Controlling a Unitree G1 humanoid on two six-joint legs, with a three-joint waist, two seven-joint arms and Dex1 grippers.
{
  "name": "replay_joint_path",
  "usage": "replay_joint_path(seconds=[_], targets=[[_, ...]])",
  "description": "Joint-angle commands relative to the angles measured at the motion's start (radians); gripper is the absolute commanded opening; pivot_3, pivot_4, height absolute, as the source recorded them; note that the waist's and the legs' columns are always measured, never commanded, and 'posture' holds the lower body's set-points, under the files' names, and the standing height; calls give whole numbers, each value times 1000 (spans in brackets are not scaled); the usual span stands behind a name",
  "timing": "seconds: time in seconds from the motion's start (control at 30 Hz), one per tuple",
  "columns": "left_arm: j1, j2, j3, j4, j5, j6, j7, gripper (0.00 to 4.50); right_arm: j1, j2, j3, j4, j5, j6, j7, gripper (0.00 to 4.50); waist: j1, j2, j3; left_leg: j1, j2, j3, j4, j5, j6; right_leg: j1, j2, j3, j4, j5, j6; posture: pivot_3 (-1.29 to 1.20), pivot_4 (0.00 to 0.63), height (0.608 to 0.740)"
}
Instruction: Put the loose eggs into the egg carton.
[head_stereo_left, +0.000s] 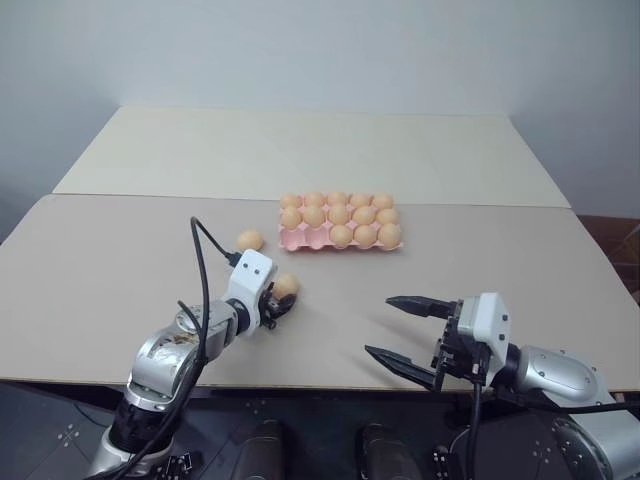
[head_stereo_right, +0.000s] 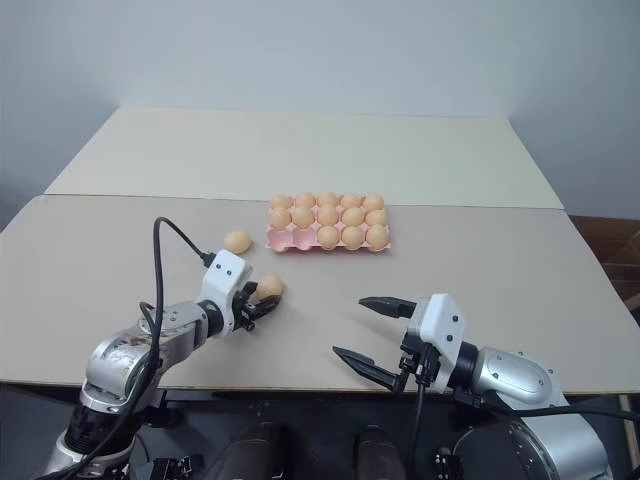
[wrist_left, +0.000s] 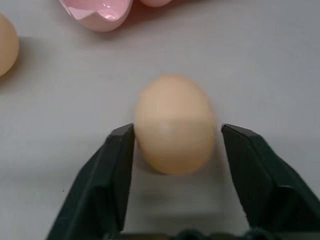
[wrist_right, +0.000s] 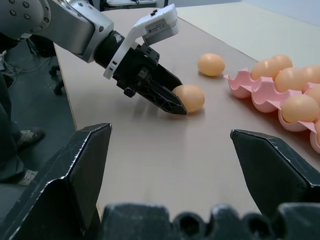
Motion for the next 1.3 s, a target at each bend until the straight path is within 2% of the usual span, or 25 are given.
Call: replay_joint_path(seconds=[0.03,0.13,0.23,0.53,0.83,1.0,1.3], targets=[[-26,5,-2,-19,38,-53,8,1614,-17,-10,-4,-28,9,-14,-4,4500,0,0,0,0,0,0,0,0,0,0,0,0,0,0,0,0,150,740],[-49,-1,3,-31,63,-84,20,1217,-31,-13,-6,-36,15,-2,-14,4500,0,0,0,0,0,0,0,0,0,0,0,0,0,0,0,0,150,740],[-116,-14,-13,-17,89,-123,25,1093,-53,-15,-2,-37,20,8,-26,4500,1,0,0,0,0,0,0,0,0,0,0,0,0,0,0,0,150,740],[-310,-80,-84,264,190,-290,-5,1061,-130,-16,40,-15,14,27,-40,4500,1,0,0,0,-1,0,0,0,0,1,0,0,-1,0,1,0,150,740],[-401,-137,-115,513,256,-458,-63,1061,-160,-4,50,-25,32,63,-88,4500,1,-1,0,0,-1,0,0,0,0,1,0,0,0,0,1,0,150,740],[-411,-153,-108,552,273,-486,-85,1061,-212,24,20,-56,88,211,-248,4500,-1,-1,0,-1,-1,0,0,0,0,0,0,0,0,0,1,0,150,740],[-397,-164,-95,558,291,-489,-90,1061,-239,13,29,-84,83,292,-328,4500,0,-1,0,-2,-1,0,1,0,0,0,0,-1,0,0,1,0,150,740]])
